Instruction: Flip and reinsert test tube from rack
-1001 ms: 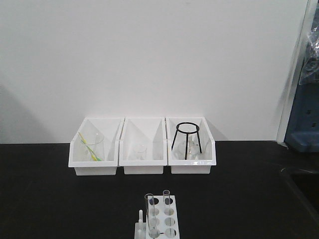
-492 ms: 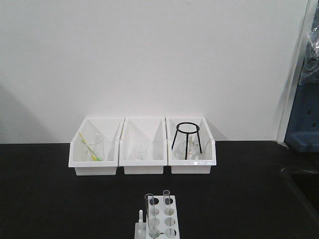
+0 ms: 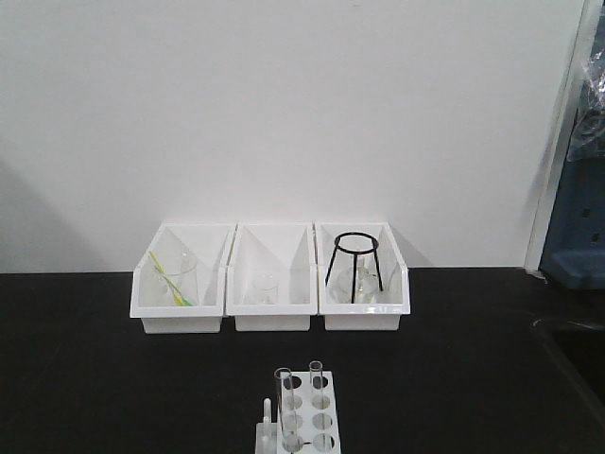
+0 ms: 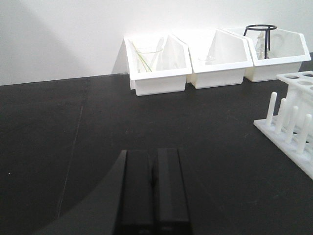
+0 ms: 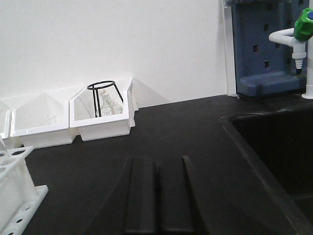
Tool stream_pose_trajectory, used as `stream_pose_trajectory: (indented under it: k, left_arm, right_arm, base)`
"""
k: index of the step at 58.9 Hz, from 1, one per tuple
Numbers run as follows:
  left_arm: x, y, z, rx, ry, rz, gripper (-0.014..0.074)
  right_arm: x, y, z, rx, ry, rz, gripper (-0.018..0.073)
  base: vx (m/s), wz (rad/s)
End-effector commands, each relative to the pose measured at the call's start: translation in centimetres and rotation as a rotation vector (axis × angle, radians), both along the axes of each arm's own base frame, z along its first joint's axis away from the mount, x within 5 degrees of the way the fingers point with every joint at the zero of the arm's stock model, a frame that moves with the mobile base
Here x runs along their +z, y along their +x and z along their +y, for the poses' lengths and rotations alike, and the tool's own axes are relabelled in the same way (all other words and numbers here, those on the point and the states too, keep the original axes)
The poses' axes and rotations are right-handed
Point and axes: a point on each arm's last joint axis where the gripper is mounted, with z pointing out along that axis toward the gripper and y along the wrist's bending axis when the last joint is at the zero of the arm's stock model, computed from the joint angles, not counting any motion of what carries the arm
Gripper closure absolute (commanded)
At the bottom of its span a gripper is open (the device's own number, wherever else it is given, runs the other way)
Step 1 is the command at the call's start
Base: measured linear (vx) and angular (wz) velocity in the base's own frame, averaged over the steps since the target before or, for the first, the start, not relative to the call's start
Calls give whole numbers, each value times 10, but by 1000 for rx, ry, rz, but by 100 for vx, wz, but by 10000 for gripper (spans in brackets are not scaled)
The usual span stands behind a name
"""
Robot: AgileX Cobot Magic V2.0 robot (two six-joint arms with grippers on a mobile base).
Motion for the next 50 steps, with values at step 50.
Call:
stream_pose_trajectory:
  k: [50]
  left_arm:
    - [9, 0, -1, -14, -23, -91, 603]
  right_arm:
    - [6, -1, 1, 4, -23, -83, 570]
  base:
    - [0, 0]
